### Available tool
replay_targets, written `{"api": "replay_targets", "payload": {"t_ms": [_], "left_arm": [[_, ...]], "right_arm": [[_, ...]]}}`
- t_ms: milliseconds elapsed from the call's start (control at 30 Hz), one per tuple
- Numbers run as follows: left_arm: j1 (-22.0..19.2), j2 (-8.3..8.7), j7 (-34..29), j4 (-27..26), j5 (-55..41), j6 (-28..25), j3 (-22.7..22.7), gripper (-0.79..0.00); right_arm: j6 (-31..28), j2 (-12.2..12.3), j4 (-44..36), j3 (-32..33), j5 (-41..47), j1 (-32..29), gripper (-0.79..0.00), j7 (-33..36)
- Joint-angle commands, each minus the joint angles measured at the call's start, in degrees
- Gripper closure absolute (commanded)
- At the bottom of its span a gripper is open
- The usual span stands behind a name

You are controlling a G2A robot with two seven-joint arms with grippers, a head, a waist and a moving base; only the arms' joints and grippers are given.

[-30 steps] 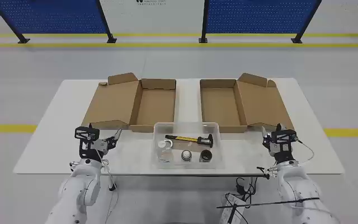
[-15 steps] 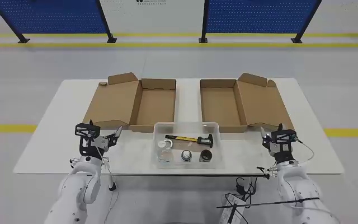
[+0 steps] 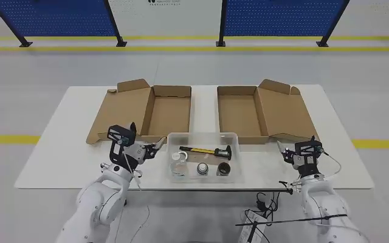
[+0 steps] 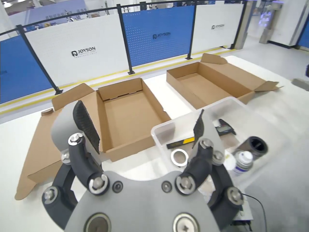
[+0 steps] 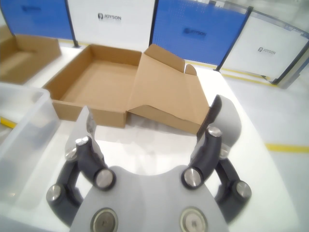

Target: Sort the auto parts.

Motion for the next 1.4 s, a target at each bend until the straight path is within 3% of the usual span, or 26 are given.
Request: {"api": "replay_targets", "payload": {"t_ms": [0, 433, 1367], "left_arm": [[0.68, -0.04, -2.57, -1.2, -1.27, -0.53, 1.0, -0.785], [3.96, -0.14, -10.95, -1.22, -2.56, -0.77, 5.56, -0.785], [-0.84, -0.82, -12.84, 5.66, -2.04, -0.01, 12.5, -0.785]], "right_arm": [[0.0, 0.0, 0.0, 0.0, 0.0, 0.0, -0.785, 0.0], [0.0, 0.0, 0.0, 0.0, 0.0, 0.0, -0.785, 0.0], [0.0, 0.0, 0.0, 0.0, 0.0, 0.0, -0.785, 0.0]]}}
